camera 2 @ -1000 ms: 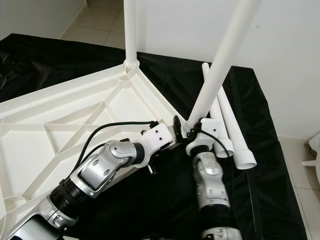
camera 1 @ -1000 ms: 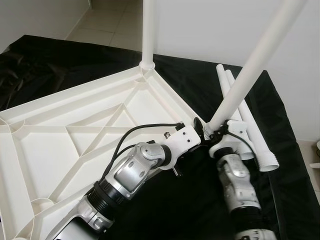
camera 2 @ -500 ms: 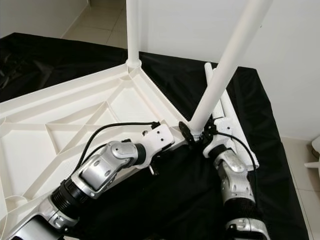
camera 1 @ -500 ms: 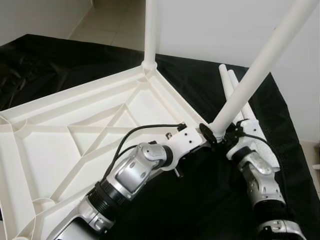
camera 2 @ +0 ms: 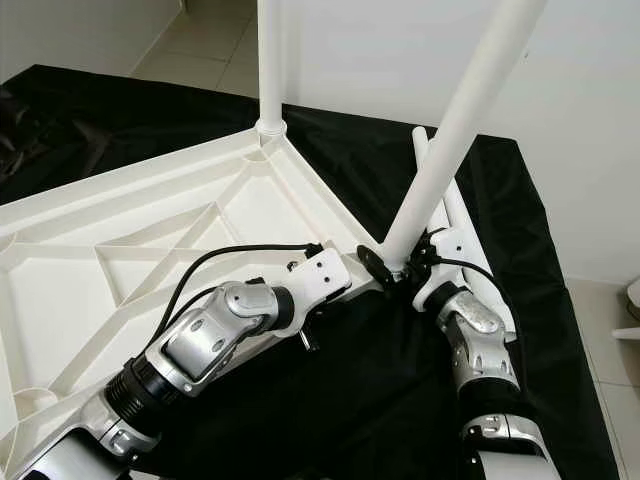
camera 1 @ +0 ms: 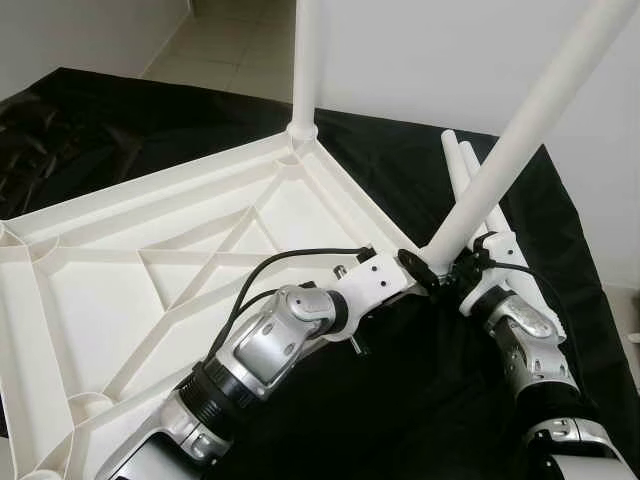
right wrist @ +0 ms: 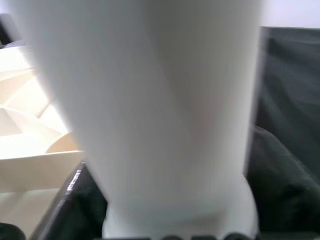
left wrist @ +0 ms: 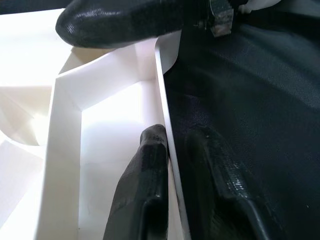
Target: Building children table
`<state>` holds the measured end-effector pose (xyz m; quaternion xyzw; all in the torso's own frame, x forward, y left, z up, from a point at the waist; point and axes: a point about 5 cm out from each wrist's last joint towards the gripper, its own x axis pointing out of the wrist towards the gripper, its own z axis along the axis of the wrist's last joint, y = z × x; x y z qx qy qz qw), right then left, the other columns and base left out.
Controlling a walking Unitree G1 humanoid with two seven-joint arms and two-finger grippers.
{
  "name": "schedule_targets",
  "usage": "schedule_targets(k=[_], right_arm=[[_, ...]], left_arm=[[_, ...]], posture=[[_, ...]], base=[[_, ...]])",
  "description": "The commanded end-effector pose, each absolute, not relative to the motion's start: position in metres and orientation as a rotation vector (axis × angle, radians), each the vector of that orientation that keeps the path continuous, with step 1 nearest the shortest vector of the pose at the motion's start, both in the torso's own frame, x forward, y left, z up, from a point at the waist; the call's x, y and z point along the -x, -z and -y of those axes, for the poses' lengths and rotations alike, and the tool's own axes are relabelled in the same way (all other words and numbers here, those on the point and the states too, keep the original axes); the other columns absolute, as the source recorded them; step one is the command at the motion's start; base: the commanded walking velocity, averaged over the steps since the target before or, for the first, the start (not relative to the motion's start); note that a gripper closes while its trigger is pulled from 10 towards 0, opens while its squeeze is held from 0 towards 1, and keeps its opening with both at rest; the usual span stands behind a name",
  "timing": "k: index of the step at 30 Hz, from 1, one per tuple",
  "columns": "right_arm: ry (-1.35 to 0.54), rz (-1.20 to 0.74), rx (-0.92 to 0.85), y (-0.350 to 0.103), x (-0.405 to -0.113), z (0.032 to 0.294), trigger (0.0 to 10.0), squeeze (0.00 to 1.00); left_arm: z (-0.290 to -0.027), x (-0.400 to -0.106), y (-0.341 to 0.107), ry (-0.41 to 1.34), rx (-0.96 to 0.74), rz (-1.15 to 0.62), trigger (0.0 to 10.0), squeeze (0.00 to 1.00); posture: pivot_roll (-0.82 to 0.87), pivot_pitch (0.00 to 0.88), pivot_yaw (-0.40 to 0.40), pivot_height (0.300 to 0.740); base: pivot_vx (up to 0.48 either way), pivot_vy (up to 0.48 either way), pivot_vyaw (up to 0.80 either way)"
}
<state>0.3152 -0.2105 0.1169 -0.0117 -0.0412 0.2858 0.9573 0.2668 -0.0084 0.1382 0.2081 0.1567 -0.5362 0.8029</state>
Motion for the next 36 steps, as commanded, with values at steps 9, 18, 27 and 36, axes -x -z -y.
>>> schedule_targets(k=[9, 18, 27, 36], right_arm=[[-0.515, 0.032, 0.005, -0.104, -0.309, 0.228, 0.0, 0.00], [-0.454, 0.027, -0.041, -0.100, -0.308, 0.223, 10.0, 0.00], [-0.273, 0.092, -0.062, -0.112, -0.313, 0.213, 10.0, 0.00], [-0.185, 0.082, -0.070, -0.115, -0.309, 0.186, 10.0, 0.00]], left_arm=[[0.007, -0.252, -0.105, 1.219, -0.434, -0.519, 10.0, 0.00], [0.008, -0.252, -0.105, 1.219, -0.422, -0.520, 10.0, 0.00], [0.009, -0.252, -0.105, 1.217, -0.419, -0.518, 10.0, 0.00], [0.009, -0.252, -0.104, 1.224, -0.424, -0.518, 10.0, 0.00]], posture=[[0.03, 0.106, -0.053, 0.740], [0.03, 0.109, -0.065, 0.740], [0.03, 0.109, -0.068, 0.740], [0.02, 0.092, -0.066, 0.740]], base=[[0.000, 0.000, 0.00], [0.000, 0.000, 0.00], [0.000, 0.000, 0.00], [0.000, 0.000, 0.00]])
